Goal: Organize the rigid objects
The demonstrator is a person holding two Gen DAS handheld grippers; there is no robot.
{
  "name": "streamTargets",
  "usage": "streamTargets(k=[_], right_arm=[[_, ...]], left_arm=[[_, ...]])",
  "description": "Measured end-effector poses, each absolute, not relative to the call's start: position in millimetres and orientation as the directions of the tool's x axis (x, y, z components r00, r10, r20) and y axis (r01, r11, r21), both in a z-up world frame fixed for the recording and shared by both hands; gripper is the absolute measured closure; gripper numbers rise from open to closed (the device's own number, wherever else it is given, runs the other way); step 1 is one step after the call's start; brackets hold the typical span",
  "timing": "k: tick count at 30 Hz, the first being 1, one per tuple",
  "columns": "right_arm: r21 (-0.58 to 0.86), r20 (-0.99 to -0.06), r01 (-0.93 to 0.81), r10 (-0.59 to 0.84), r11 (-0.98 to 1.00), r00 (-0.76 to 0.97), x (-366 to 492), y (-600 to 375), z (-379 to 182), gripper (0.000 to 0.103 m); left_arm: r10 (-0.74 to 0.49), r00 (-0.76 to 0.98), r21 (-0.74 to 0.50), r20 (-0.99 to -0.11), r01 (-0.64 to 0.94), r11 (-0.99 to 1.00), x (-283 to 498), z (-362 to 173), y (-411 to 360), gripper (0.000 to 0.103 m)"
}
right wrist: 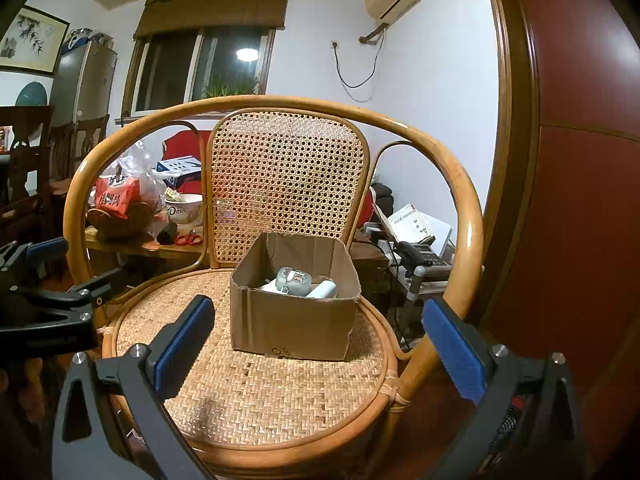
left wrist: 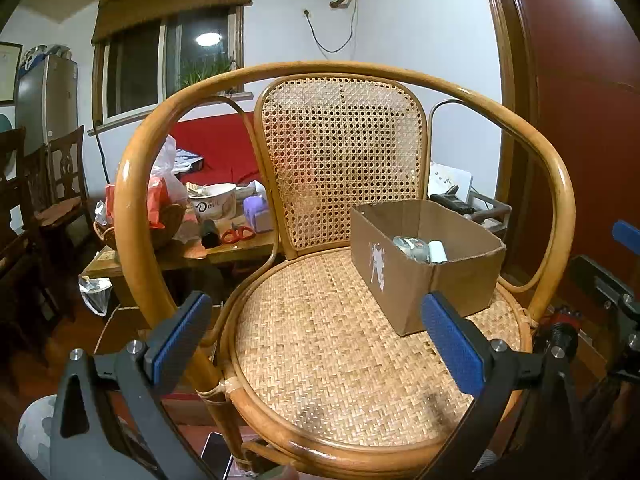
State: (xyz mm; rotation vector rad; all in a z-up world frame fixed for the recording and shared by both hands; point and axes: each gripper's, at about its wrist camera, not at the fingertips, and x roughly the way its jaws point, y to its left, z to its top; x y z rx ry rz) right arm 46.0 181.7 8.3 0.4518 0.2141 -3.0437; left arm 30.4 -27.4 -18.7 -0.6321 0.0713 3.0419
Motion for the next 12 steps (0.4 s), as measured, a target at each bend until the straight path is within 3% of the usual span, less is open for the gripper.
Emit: streamTargets(k=[7,12], right_arm=[[-0.131,-0.295,0.078,-0.036,-0.988,-0.955,46,182,8,0.000],[-0.130,-0.293,0.078,-0.036,-0.988,-0.955,47,182,8,0.000]], left_arm=[[0.030,-0.920,0.042,-0.390,-0.050,-0.998,32,-18,-25,0.000],[0.027,-0.943,0.091,-0.333,-0.060,-0.994,42,-15,-16,0.000]])
